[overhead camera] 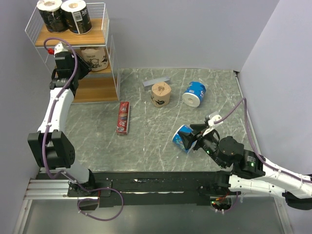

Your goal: Place and organize the paper towels onto the shelf

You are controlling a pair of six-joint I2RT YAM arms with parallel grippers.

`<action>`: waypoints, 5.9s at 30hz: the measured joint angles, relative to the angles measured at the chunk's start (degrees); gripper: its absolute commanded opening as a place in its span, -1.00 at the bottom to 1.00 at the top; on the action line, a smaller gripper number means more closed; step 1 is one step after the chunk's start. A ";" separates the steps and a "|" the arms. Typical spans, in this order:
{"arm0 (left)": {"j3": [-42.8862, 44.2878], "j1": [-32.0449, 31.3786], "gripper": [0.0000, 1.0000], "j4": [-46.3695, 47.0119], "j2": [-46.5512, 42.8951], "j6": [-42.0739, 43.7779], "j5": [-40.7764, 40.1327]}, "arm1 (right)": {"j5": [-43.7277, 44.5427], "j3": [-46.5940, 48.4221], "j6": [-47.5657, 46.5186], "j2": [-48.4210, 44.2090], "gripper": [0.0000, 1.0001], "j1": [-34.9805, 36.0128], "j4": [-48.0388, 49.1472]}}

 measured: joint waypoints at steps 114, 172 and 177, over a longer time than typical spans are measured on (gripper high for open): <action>-29.81 -29.86 0.93 -2.56 -8.13 0.55 2.12 | -31.30 31.69 0.85 59.80 0.52 -28.57 -1.95; 4.85 9.22 -0.19 -18.53 -10.40 4.66 -6.16 | -24.63 14.19 -1.38 28.50 0.54 -31.67 -0.94; 7.82 10.62 -0.21 -18.21 -6.45 4.09 -5.22 | -24.63 14.19 -1.84 27.71 0.54 -31.67 -1.01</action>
